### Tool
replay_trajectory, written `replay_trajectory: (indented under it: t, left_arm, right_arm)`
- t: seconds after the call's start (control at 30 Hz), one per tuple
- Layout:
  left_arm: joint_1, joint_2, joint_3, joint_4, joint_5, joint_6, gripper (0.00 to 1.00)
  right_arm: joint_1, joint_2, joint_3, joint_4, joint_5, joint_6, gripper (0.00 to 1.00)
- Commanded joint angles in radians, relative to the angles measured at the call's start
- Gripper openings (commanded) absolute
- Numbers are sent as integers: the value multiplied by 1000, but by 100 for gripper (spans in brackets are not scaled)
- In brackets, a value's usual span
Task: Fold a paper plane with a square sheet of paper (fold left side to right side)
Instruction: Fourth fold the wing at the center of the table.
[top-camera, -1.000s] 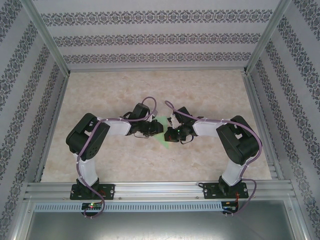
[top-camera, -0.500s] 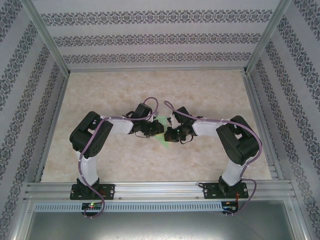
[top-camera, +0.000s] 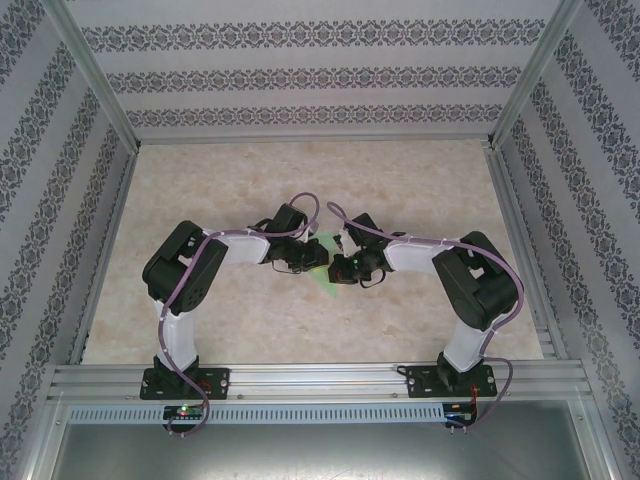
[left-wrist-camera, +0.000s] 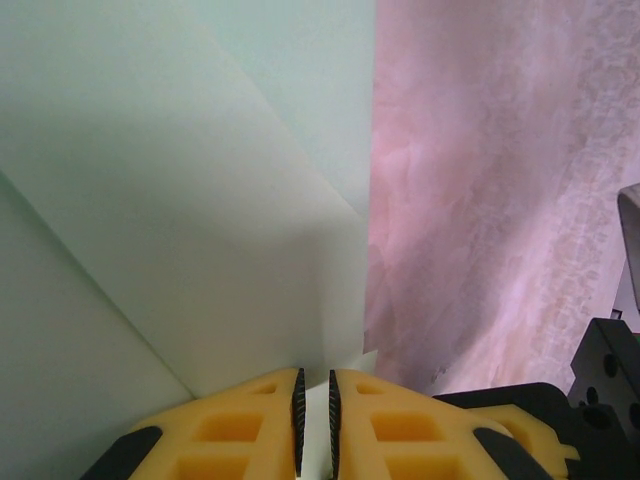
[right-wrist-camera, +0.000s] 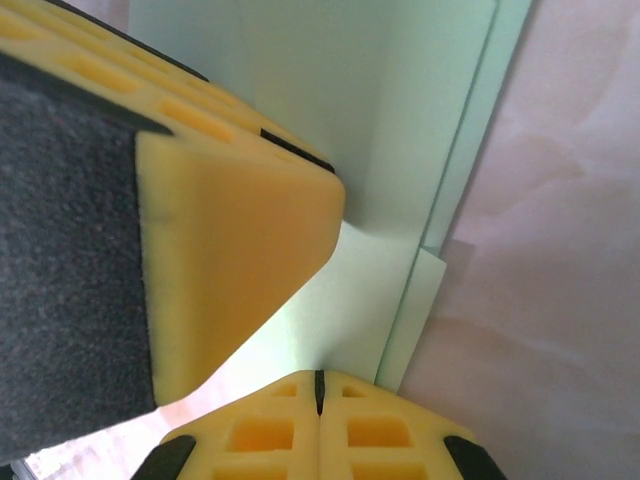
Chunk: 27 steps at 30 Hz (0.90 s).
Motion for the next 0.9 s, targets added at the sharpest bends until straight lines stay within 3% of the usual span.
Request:
replay_trajectory:
  t: [0.0,0.87]
  left_arm:
    - [8,37,27,-43,-79,41,19]
    - [84,107,154,-132,-63,108,19]
  right_arm:
    - [2,55,-45,-180,145,-28,0]
    - [3,77,-32,-191,146,-39,0]
